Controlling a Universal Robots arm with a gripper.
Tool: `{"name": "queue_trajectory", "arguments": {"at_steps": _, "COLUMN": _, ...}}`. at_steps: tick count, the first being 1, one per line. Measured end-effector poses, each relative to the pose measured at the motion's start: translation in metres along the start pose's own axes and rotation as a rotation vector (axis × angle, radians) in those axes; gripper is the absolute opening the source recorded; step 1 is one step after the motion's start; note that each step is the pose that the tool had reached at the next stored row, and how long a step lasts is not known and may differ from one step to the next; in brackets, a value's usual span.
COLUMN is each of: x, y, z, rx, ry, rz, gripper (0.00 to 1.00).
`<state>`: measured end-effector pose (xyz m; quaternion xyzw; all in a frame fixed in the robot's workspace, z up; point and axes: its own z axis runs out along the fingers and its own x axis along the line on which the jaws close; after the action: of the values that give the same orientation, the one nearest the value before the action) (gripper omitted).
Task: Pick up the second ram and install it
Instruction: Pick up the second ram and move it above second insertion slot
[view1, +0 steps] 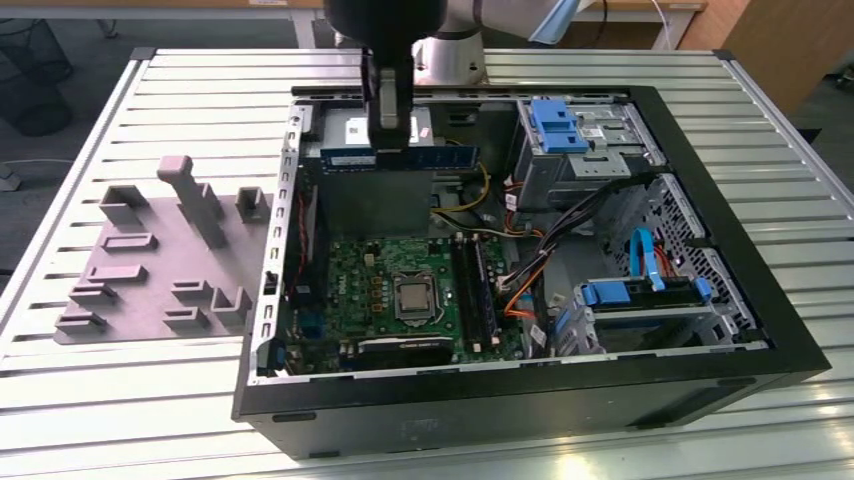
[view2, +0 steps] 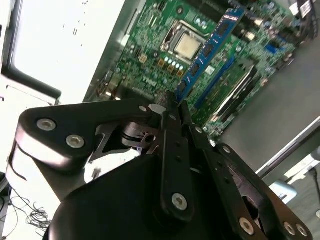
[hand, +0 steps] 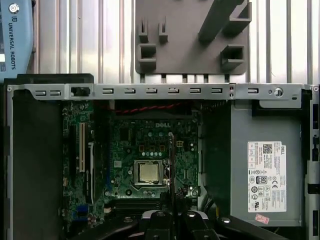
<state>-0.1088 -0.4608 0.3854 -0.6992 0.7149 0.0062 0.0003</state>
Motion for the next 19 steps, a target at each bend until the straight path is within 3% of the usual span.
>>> {"name": "queue_trajectory", "arguments": {"at_steps": 12, "x": -0.0009, "y": -0.0404, "z": -0.0003, "rx": 0.0000, "ry": 0.0000, "rz": 0.000, "gripper": 0.14}}
{"name": "queue_trajectory", "arguments": {"at_steps": 19, "x": -0.0011, "y": -0.0501, "z": 0.0019, "rx": 0.0001, "ry": -0.0001, "rz": 0.000, "gripper": 0.14}}
